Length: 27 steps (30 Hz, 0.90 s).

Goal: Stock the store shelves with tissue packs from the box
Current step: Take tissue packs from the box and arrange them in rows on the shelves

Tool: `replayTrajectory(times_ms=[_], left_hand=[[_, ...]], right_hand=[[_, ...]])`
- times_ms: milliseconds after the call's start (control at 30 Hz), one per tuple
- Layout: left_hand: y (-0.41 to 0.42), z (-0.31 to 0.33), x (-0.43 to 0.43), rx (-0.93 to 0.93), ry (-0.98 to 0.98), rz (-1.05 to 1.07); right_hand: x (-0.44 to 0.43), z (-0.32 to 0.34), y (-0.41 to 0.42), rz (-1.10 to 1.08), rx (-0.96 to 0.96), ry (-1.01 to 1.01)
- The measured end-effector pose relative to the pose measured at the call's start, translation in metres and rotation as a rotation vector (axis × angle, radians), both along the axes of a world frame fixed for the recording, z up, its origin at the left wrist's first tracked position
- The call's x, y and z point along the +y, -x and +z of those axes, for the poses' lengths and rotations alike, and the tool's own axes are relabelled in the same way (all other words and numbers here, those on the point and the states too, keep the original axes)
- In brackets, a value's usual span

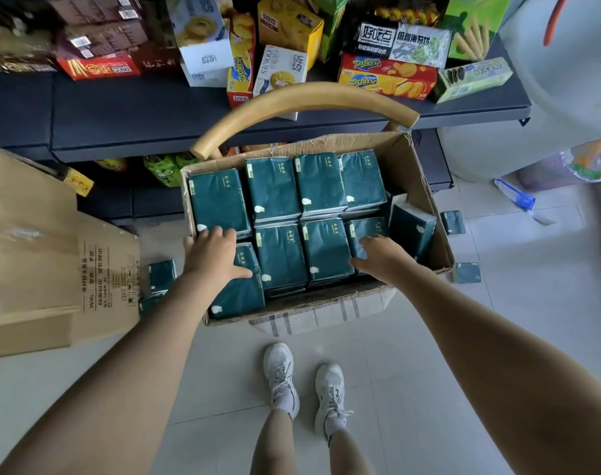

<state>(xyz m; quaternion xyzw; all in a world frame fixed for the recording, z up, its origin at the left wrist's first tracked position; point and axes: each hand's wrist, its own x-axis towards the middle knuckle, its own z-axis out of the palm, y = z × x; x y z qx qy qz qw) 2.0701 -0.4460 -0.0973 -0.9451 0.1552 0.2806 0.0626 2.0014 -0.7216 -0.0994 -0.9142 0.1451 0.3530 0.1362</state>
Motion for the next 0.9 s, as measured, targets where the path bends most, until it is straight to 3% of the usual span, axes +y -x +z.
replayTrajectory(times_ms=[200,467,667,900], left_hand=[[-0.008,0.011,0.004,0.087,0.075,0.009],[-0.005,0.02,0.023,0.277,0.39,0.348],[0.002,0.03,0.023,0.227,0.577,0.632],[0.017,0.049,0.016,0.159,0.622,0.732]], right_hand=[[0.01,-0.009,-0.002,-0.192,-0.015,-0.079],[0.04,-0.041,0.009,-0.481,-0.024,-0.155],[0.046,-0.05,0.006,-0.567,-0.022,-0.155],[0.032,-0.013,0.01,-0.649,-0.135,-0.29]])
